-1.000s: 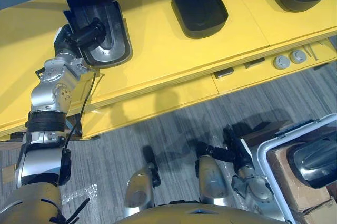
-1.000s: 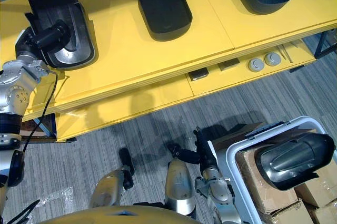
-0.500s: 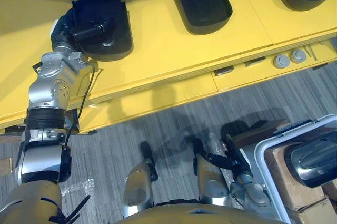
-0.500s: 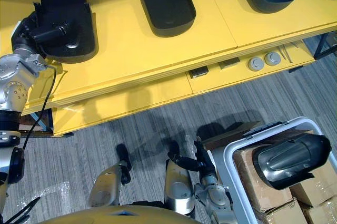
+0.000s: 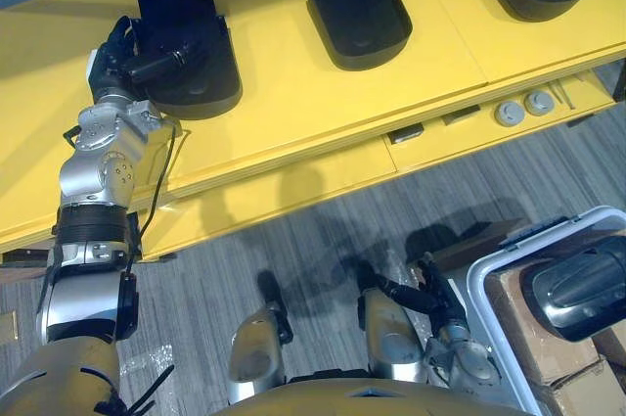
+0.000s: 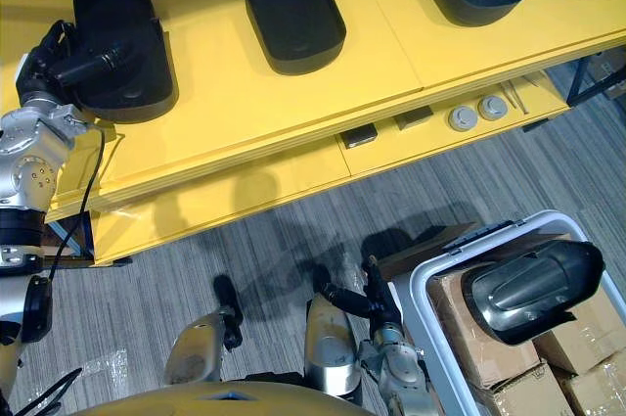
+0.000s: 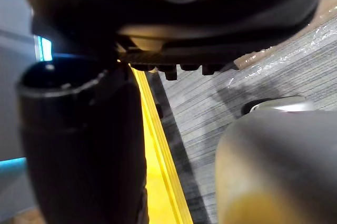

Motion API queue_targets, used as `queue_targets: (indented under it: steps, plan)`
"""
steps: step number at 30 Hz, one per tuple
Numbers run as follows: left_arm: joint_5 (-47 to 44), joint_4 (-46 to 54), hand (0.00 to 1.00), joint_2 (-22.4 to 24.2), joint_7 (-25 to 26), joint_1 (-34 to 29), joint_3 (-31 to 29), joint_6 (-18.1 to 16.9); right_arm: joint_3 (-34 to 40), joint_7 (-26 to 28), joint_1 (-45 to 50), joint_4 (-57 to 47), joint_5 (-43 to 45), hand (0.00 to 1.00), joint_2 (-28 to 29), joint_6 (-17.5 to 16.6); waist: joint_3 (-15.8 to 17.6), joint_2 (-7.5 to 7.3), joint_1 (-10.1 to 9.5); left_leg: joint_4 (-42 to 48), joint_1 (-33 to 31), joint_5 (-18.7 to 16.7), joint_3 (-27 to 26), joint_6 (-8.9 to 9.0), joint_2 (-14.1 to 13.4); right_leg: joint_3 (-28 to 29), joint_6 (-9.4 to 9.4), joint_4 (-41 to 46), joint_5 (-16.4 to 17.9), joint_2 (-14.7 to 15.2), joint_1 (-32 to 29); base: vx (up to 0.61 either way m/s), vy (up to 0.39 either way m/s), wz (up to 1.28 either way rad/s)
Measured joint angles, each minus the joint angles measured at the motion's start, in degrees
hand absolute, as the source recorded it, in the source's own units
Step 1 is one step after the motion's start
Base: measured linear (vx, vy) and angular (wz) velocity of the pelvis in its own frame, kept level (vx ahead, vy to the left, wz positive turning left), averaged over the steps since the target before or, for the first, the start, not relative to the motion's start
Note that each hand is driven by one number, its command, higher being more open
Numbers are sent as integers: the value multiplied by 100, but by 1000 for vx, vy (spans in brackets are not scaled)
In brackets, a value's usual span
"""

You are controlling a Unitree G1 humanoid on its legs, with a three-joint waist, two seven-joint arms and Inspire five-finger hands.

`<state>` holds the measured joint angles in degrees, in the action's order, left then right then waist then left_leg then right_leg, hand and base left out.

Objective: Walk over and take three plastic housings, then place them on the shelf

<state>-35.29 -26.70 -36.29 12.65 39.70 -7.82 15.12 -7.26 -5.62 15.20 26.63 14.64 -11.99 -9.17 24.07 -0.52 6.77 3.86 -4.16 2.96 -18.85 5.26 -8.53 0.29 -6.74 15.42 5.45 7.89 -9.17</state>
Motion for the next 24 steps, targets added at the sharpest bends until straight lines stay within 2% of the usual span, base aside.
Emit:
queue_targets:
  steps: [4,8,9,11,16,21,24]
  plan:
    - [22,-256,100,7,-1,-5,-32,136,47,-14,80,36,-24,100,16,-27,-94,91,64,-272,256,107,-62,62,19,-17,-2,-93,-5,-14,160,56,-4,-3]
    - [500,-698,100,5,-50,-137,-141,309,125,-9,89,361,-75,100,117,-101,-425,150,207,-430,530,142,-130,40,26,-13,16,-268,-42,-40,421,96,10,-7]
    - [772,-916,100,-23,-109,-140,-231,463,214,-4,93,559,-75,100,196,-177,-562,170,285,-441,622,135,-127,45,38,-36,16,-365,-68,-49,566,124,18,-2]
    - [1033,-1130,100,-105,-239,-138,-264,642,345,-5,114,728,-73,100,267,-197,-695,213,305,-526,747,130,-127,53,50,-41,12,-495,-82,-95,705,93,11,-3]
    - [1550,-1521,100,-449,-519,-146,-265,1014,528,-7,138,1085,-73,100,295,-238,-921,333,308,-528,784,106,-30,83,47,-161,17,-685,-116,-96,890,55,-1,10]
    - [1601,-1761,100,-874,-847,-152,-259,1095,720,28,131,1589,63,100,300,-265,-1009,421,258,-527,875,107,148,84,48,-335,50,-879,-183,-92,1172,0,-4,15]
    - [1658,-1753,100,-1221,-951,-149,-259,1045,925,128,140,1892,264,100,316,-270,-1089,534,166,-527,873,113,182,76,58,-369,46,-962,-234,-85,1229,-30,-1,5]
